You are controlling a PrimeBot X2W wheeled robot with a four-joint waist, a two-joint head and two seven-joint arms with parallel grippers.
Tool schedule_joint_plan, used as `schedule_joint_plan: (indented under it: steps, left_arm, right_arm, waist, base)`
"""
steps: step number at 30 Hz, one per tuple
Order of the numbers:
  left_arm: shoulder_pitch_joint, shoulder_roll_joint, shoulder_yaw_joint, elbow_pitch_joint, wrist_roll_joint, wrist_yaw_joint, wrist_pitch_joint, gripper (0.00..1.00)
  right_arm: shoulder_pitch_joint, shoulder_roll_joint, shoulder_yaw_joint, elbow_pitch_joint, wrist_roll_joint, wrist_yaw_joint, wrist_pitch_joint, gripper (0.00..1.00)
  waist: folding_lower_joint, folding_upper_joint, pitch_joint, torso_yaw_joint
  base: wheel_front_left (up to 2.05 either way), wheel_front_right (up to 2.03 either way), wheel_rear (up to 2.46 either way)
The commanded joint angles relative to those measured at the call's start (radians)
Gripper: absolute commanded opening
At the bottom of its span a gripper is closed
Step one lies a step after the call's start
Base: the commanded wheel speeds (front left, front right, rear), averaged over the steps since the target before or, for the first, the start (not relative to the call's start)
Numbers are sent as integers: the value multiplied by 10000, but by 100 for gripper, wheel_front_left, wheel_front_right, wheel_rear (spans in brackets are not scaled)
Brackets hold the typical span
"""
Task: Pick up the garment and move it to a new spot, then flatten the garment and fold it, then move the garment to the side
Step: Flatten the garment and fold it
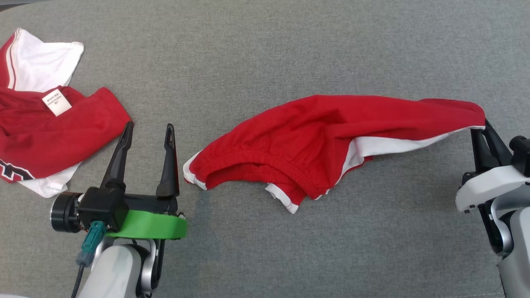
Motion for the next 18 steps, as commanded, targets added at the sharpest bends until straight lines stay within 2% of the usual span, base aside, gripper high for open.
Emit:
schedule_joint_plan:
  steps: [1, 2, 6, 10, 18]
  left_arm:
    - [-76, -20, 75, 27, 127, -28, -35, 100]
    - [-42, -40, 87, 40, 136, -42, -35, 100]
    - [111, -76, 178, 80, 161, -74, -37, 100]
    - [294, -79, 270, 107, 199, -58, -35, 100]
    - [789, -30, 435, 86, 245, 88, -37, 100]
  right_arm:
    - [-58, 56, -145, 236, -39, 1, -132, 97]
    - [-37, 151, -249, 375, 22, 1, -207, 100]
    - [326, 506, -586, 725, 87, 1, -600, 100]
    - [935, 944, -786, 580, 126, 1, -915, 100]
    - [2075, 1645, -348, -1090, 288, 1, -1319, 100]
  waist:
    - [0, 0, -8, 35]
    - [0, 0, -17, 47]
    - [0, 0, -93, 55]
    - [0, 0, -289, -43]
    - [0, 0, -880, -361]
  base:
    - [0, 0, 0]
    - [0, 0, 0]
    - [0, 0, 0]
    - [0, 0, 0]
    - [0, 0, 0]
